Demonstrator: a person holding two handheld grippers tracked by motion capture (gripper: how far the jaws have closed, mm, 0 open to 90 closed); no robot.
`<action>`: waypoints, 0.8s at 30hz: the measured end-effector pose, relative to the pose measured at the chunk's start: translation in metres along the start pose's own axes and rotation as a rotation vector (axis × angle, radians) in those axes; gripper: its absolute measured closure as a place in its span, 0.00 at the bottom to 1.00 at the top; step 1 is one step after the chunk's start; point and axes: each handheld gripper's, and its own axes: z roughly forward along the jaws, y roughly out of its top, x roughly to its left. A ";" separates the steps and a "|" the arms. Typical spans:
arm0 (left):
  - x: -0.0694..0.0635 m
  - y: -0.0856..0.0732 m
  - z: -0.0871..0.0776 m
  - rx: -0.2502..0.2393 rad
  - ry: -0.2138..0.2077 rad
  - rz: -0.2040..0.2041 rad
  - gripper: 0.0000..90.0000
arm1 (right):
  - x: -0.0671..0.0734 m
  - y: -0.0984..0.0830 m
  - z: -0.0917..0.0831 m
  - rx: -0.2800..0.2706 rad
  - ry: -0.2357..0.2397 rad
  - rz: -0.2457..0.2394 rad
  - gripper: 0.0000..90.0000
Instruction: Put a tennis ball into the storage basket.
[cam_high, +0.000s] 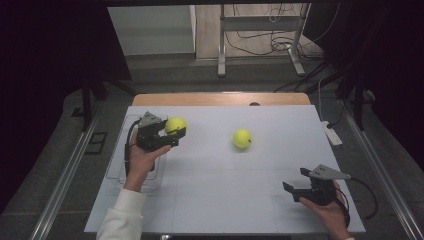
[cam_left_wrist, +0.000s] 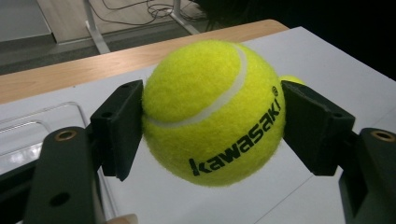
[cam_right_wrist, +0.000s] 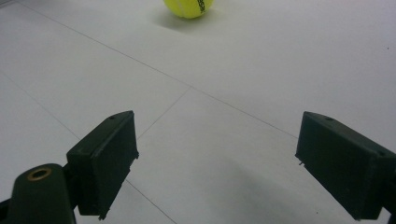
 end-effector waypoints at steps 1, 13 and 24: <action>0.002 0.000 0.000 0.002 0.004 -0.003 0.30 | 0.000 0.000 0.000 0.001 0.000 -0.001 0.14; 0.017 -0.003 -0.003 0.008 0.050 -0.038 0.30 | 0.000 0.000 0.000 0.002 -0.001 0.002 0.14; 0.029 -0.006 -0.005 0.005 0.074 -0.068 0.30 | 0.000 -0.001 0.000 0.004 -0.003 0.001 0.14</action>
